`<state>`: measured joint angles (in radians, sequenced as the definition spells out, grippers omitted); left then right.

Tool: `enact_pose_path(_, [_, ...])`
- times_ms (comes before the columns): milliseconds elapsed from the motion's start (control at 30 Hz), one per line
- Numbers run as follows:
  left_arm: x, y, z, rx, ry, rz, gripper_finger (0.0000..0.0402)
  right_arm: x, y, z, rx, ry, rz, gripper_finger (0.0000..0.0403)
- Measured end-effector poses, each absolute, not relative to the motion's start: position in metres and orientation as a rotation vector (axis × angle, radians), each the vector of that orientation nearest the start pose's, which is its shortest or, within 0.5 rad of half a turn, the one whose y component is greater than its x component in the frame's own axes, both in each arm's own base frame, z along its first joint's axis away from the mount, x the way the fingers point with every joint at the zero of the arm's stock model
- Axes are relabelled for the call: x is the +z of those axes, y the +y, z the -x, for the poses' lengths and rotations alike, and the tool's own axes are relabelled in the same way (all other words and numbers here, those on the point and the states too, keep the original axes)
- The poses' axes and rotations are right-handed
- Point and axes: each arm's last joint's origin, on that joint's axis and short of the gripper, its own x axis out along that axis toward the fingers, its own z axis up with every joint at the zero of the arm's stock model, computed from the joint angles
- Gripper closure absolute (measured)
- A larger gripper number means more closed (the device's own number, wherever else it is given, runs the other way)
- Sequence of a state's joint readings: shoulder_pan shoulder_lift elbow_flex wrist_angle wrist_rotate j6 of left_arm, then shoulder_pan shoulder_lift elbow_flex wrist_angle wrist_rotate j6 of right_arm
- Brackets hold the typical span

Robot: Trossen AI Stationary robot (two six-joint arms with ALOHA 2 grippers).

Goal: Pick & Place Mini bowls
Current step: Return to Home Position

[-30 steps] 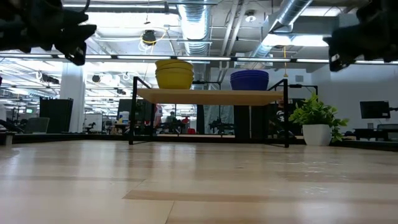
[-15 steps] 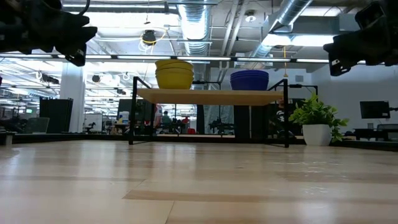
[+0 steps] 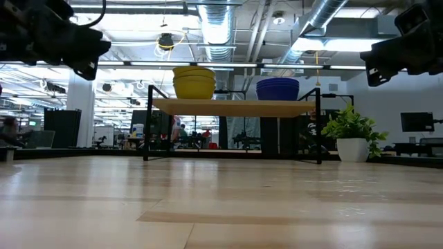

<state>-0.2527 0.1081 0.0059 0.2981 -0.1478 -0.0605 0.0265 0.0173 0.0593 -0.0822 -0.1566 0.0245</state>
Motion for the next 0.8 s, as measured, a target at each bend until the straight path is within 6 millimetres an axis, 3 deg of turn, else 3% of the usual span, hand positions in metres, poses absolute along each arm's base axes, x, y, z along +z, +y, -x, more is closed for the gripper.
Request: enact_pose_path(800, [0.164, -0.026, -0.117, -0.104, 0.043, 0.056, 0.028, 0.174, 0.007, -0.095, 0.181, 0.054, -0.09, 0.031])
